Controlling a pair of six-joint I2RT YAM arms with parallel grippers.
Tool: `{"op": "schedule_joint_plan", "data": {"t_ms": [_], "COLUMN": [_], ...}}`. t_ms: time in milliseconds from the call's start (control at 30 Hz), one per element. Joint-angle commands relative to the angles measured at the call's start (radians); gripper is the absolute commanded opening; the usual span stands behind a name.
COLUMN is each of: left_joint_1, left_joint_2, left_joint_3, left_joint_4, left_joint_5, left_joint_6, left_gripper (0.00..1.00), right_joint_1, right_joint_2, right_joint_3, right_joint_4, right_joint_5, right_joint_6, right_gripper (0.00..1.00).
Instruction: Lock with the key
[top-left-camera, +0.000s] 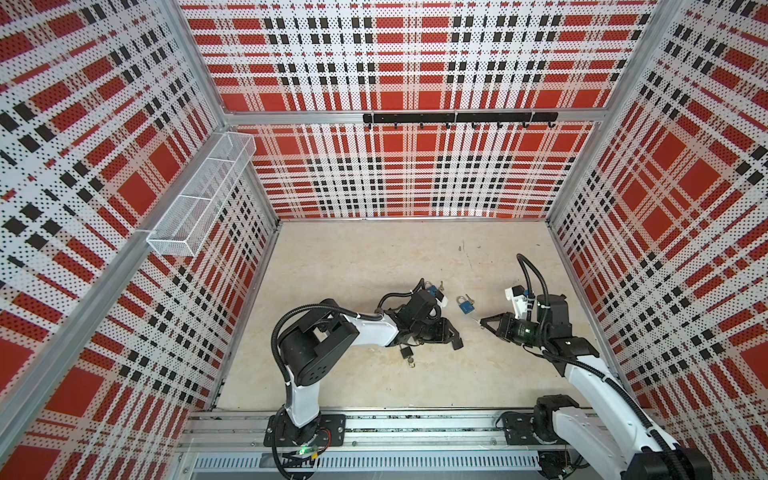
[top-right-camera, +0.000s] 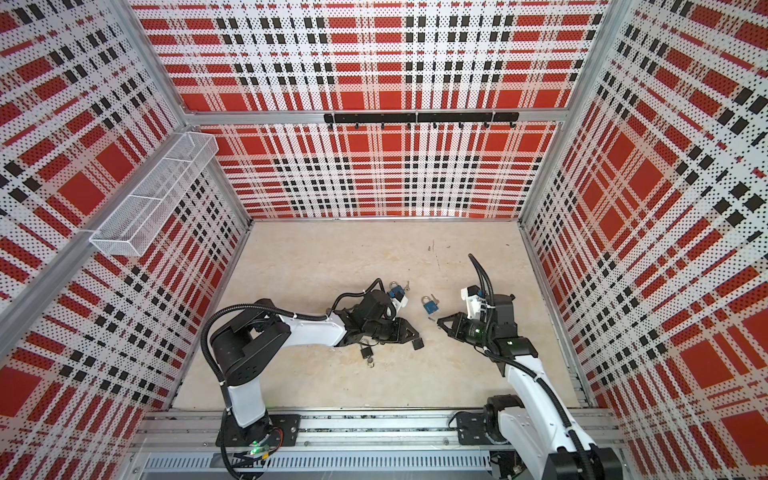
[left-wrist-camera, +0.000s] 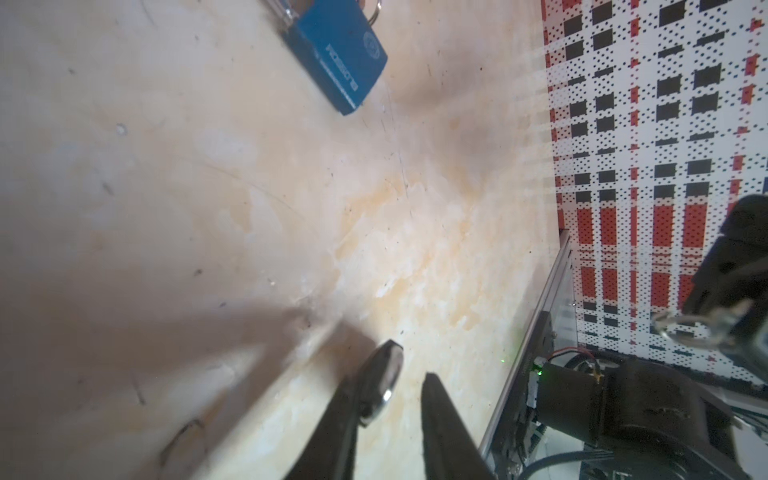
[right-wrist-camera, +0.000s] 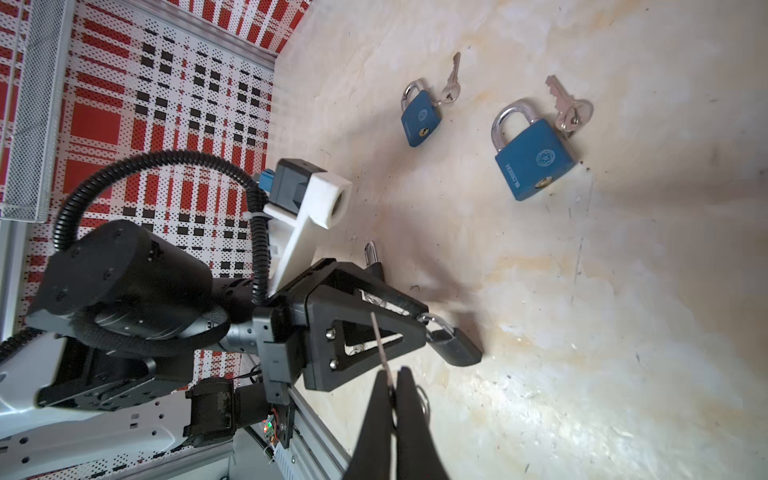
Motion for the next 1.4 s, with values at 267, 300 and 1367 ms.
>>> {"op": "schedule_joint_plan", "data": {"t_ms": [267, 300, 1367], "left_joint_1": [-0.007, -0.007, 0.079], "left_joint_2": [-0.062, -0.069, -0.285], "left_joint_3": [0.023, 0.023, -0.077], "left_joint_4": [-0.086, -0.099, -0.191], "left_joint_5": [-0.111, -0.117, -0.200], "left_joint_6": [0.051, 0.059, 0.118], "left_gripper": [0.33, 0.33, 0.33], "right_joint_1": [0.087, 0.094, 0.302], "right_joint_2": [0.029, 0.028, 0.242], "right_joint_3": [-0.046, -0.050, -0.151], "right_joint_4": [0.097, 0.100, 0.415], "right_joint_5": [0.144, 0.161, 0.441], "right_joint_6": [0.020, 0.029, 0.143], "right_gripper": [0.00, 0.00, 0.00]}}
